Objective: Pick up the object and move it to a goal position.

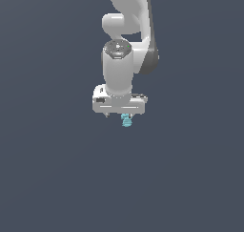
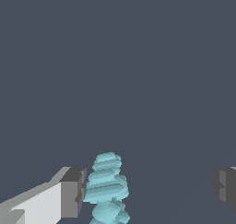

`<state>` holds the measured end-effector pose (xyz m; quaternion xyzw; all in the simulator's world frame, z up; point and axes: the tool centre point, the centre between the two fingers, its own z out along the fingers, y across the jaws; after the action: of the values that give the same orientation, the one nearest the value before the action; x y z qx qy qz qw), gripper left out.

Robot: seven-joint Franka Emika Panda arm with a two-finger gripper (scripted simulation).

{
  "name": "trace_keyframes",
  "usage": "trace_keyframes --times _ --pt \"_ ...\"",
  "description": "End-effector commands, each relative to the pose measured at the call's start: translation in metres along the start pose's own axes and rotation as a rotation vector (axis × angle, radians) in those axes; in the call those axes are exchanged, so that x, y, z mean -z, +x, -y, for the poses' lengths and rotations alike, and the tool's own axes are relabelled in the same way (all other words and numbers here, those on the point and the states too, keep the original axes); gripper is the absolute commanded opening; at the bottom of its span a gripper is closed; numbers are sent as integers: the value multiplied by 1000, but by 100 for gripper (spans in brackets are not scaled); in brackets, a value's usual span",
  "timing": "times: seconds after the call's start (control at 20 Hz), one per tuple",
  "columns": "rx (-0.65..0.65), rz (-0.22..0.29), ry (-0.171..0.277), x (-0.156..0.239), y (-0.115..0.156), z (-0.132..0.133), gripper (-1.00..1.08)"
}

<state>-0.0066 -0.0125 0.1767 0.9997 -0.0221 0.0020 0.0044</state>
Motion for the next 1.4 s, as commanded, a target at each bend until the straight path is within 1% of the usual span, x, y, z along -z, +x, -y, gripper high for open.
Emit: trace_keyframes --times 0.0,0.25,0.65,0.85,1.1,1.35 --pt "11 1 1 -3 -5 3 100" --pt "47 1 3 -14 -21 10 100" --pt "130 3 7 -36 -61 26 100" --pt "159 3 8 -43 -76 31 100" --pt "179 3 9 -48 -86 34 100" --pt "180 4 9 -48 -87 35 100"
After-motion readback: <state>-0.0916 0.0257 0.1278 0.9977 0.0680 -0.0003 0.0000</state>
